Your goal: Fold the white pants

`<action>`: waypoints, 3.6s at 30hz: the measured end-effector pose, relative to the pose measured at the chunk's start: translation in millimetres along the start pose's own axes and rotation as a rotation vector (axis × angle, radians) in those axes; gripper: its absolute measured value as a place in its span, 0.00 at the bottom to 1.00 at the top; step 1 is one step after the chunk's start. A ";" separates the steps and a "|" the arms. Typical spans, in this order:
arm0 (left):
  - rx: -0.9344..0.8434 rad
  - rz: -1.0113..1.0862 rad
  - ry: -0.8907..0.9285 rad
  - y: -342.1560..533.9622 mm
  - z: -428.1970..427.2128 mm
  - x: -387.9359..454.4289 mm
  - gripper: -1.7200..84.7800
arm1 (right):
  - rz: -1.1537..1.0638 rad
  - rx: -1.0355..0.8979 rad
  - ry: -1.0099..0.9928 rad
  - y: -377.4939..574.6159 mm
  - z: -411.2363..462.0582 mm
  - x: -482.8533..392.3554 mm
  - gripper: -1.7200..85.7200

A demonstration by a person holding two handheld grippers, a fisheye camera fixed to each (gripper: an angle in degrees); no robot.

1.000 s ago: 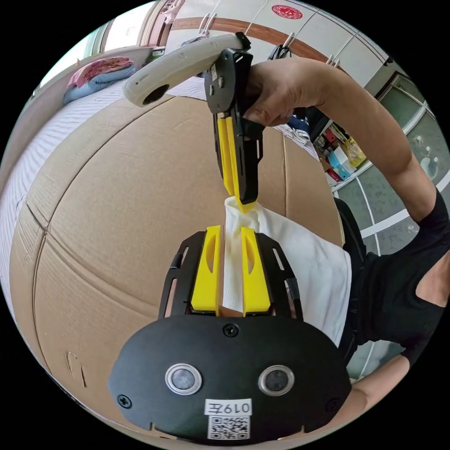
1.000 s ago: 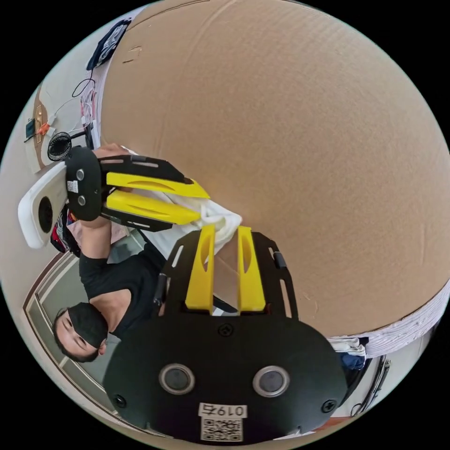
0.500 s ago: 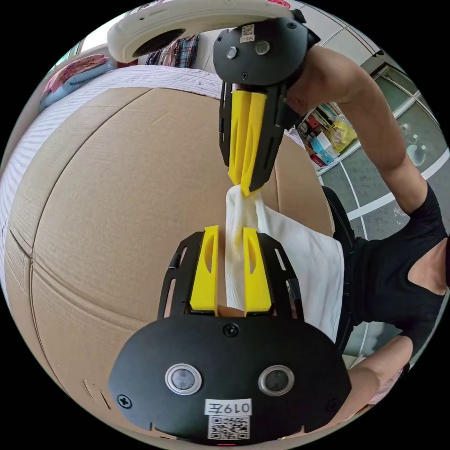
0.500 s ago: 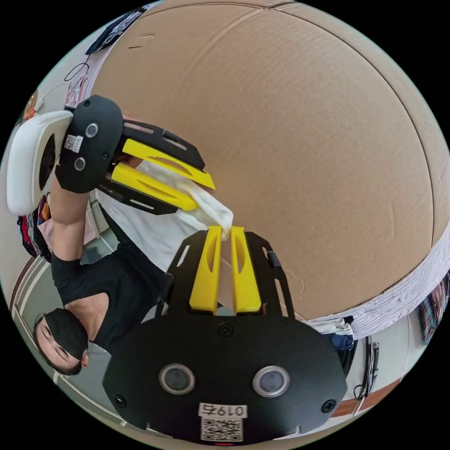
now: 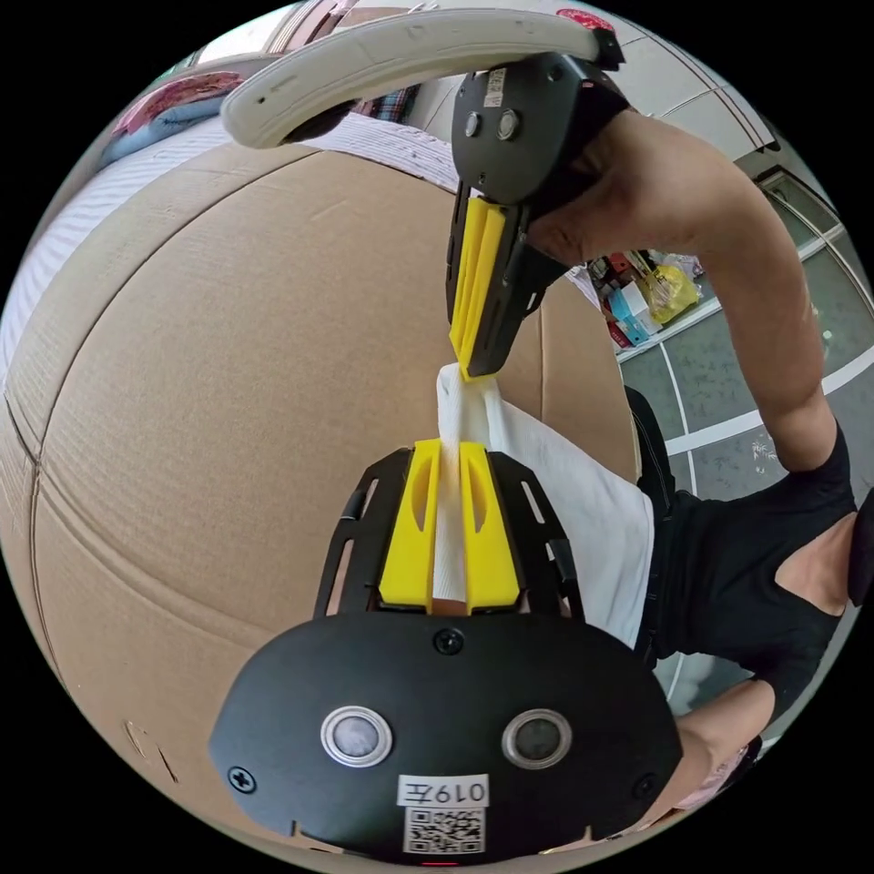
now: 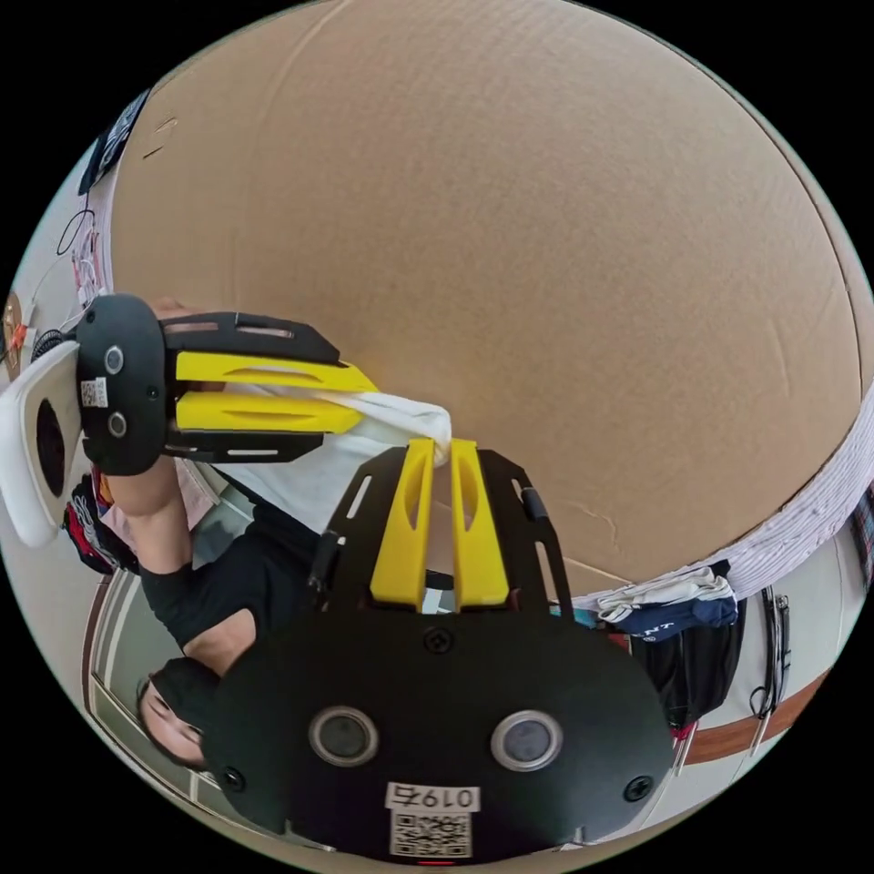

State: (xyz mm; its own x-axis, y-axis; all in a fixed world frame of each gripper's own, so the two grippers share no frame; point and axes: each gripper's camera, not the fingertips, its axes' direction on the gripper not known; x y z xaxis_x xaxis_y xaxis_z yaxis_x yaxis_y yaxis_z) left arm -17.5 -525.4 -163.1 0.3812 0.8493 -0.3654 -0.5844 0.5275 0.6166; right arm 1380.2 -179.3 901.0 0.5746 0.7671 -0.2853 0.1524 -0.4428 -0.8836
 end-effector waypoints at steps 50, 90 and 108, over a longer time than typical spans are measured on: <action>-0.031 0.211 -0.082 -9.1 -14.7 115.9 0.09 | -0.985 0.360 0.341 253.1 159.9 -111.4 0.11; -0.073 0.161 -0.105 19.7 -68.6 119.7 0.03 | -0.971 0.406 0.225 266.9 181.2 -67.5 0.04; -0.023 0.251 -0.164 59.6 -125.8 125.2 0.03 | -1.019 0.365 0.172 210.8 166.1 -93.9 0.10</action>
State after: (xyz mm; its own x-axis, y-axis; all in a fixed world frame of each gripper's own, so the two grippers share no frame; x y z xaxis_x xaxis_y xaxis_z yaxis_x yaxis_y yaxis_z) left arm -94.8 -384.9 -259.8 0.3318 0.9396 -0.0847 -0.6904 0.3030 0.6569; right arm 1224.9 -267.6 679.9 0.4232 0.6074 0.6723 0.3889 0.5484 -0.7403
